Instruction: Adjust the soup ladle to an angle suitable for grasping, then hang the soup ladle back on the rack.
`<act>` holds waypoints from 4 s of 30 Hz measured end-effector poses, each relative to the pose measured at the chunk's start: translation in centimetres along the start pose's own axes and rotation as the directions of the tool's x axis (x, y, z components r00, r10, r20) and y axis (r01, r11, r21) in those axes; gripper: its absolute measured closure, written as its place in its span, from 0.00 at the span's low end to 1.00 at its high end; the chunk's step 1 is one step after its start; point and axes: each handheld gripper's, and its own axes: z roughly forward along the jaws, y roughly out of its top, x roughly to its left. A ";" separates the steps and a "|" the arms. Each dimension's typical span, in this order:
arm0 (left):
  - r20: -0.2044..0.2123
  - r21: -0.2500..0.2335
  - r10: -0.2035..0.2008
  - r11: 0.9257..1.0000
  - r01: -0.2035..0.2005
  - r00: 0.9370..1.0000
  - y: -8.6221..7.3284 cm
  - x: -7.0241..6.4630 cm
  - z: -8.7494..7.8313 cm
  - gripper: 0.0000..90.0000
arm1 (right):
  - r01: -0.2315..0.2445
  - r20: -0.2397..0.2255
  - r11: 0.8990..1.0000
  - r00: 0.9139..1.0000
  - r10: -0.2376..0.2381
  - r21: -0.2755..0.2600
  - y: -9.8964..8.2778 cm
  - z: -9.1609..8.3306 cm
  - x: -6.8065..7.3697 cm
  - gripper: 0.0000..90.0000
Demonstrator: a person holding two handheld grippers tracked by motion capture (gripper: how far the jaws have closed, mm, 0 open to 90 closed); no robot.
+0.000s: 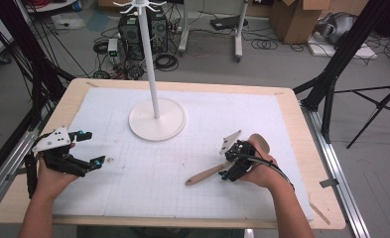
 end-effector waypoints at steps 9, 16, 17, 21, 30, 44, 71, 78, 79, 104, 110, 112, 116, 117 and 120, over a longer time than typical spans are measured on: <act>-0.007 0.000 -0.004 1.000 0.004 1.000 -0.1 0.1 -0.1 0.02 | 0.022 -0.028 0.999 0.999 -0.020 0.049 -0.1 0.6 -0.4 0.49; -0.005 0.003 0.003 1.000 -0.003 1.000 0.0 0.0 0.0 0.02 | 0.050 -0.030 0.997 0.998 -0.048 0.065 0.2 0.7 -0.3 0.55; -0.006 0.005 0.004 1.000 -0.004 1.000 0.0 0.0 0.0 0.02 | 0.058 -0.027 0.996 0.998 -0.056 0.067 0.2 0.7 -0.3 0.56; -0.006 0.006 0.007 1.000 -0.007 1.000 0.0 0.0 0.0 0.02 | 0.089 -0.017 0.994 0.996 -0.088 0.069 0.4 0.6 0.1 0.63; -0.012 -0.001 0.007 1.000 -0.007 1.000 0.1 0.0 -0.2 0.02 | 0.128 -0.010 0.987 0.992 -0.127 0.101 1.4 0.9 0.5 0.77; -0.018 -0.008 0.001 1.000 -0.001 1.000 0.0 0.1 -0.4 0.02 | -0.068 -0.038 0.993 0.997 0.072 0.100 1.8 0.8 -0.7 0.86; -0.019 -0.015 0.015 1.000 -0.015 1.000 0.3 0.0 -0.6 0.02 | -0.143 0.034 0.979 0.988 0.149 -0.143 0.8 -2.7 0.0 0.50; -0.024 -0.012 0.029 0.999 -0.029 0.999 0.5 -0.2 -0.7 0.02 | -0.130 0.074 0.951 0.985 0.157 -0.282 -0.5 -4.8 1.1 0.33; -0.023 -0.013 0.026 1.000 -0.026 0.999 0.5 -0.2 -0.7 0.02 | -0.135 0.070 0.943 0.984 0.163 -0.305 -0.7 -5.1 1.2 0.32; -0.014 -0.013 0.039 0.999 -0.039 0.999 1.0 -0.5 -0.8 0.02 | -0.186 0.078 0.832 0.961 0.264 -0.523 -4.8 -6.2 3.0 0.00; -0.014 -0.014 0.043 0.999 -0.044 0.999 1.0 -0.5 -0.7 0.02 | -0.187 0.084 0.835 0.960 0.267 -0.517 -5.0 -6.1 3.1 0.00; -0.015 -0.006 0.038 0.999 -0.038 0.999 0.9 -0.5 -0.6 0.02 | -0.189 0.073 0.831 0.961 0.265 -0.523 -5.0 -6.1 2.9 0.00; -0.011 -0.010 0.039 0.999 -0.040 0.999 0.9 -0.6 -0.6 0.02 | -0.193 0.067 0.832 0.962 0.265 -0.520 -5.0 -6.1 2.9 0.00; -0.009 -0.011 0.038 0.999 -0.038 0.999 0.9 -0.6 -0.5 0.02 | -0.193 0.071 0.837 0.962 0.265 -0.512 -4.9 -6.2 2.9 0.00; -0.012 -0.008 0.036 0.999 -0.036 0.999 0.9 -0.5 -0.6 0.02 | -0.192 0.074 0.839 0.961 0.265 -0.510 -4.8 -6.2 2.7 0.00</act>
